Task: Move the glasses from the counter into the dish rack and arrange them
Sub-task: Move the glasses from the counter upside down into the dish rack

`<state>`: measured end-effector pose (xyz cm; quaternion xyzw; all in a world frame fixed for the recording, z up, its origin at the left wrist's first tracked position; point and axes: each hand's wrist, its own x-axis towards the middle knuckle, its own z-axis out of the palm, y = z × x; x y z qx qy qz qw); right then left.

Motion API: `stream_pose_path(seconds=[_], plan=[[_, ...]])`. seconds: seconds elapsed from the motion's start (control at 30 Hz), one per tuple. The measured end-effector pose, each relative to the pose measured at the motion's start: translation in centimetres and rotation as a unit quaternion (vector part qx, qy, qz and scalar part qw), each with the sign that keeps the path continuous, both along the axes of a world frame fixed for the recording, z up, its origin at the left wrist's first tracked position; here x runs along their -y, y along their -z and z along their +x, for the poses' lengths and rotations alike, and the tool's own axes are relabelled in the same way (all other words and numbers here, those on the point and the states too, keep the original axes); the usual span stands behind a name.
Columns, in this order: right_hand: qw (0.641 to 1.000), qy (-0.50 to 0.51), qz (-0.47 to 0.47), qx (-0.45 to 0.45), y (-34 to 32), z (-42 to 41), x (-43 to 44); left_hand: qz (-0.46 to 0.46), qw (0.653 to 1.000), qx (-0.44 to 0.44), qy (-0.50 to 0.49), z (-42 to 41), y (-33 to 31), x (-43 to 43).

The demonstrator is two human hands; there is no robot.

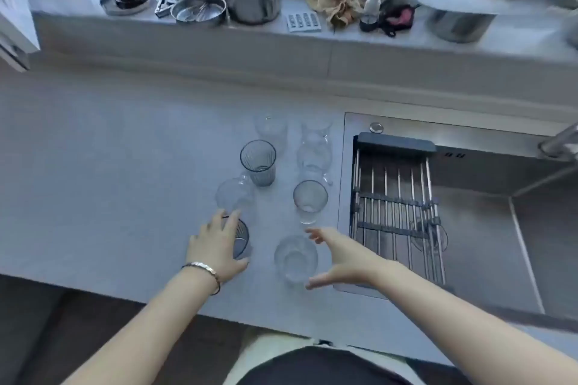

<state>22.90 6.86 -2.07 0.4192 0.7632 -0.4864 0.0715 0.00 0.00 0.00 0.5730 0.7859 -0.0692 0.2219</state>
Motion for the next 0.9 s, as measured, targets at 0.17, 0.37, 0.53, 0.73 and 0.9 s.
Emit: stream_pose_path(seconds=[0.17,0.37,0.53,0.73,0.9], plan=[[0.997,0.058,0.053,-0.029,2.0,-1.9,2.0,0.046,0.995,0.05,-0.075,-0.2,0.7,0.2],[0.973,0.207,0.025,-0.099,3.0,-1.2,3.1,0.116,0.991,0.071,-0.011,1.1,-0.1,0.0],[0.898,0.375,-0.063,-0.22,-0.2,3.3,2.0,0.124,0.98,0.031,0.156,5.1,-2.5,-2.1],[0.856,0.393,-0.171,-0.288,-3.0,10.3,-0.9,0.118,0.948,0.016,0.297,12.7,-3.5,-5.7],[0.875,0.376,-0.185,-0.243,-3.0,14.3,-2.7,0.069,0.94,0.023,0.334,17.6,-2.8,-8.2]])
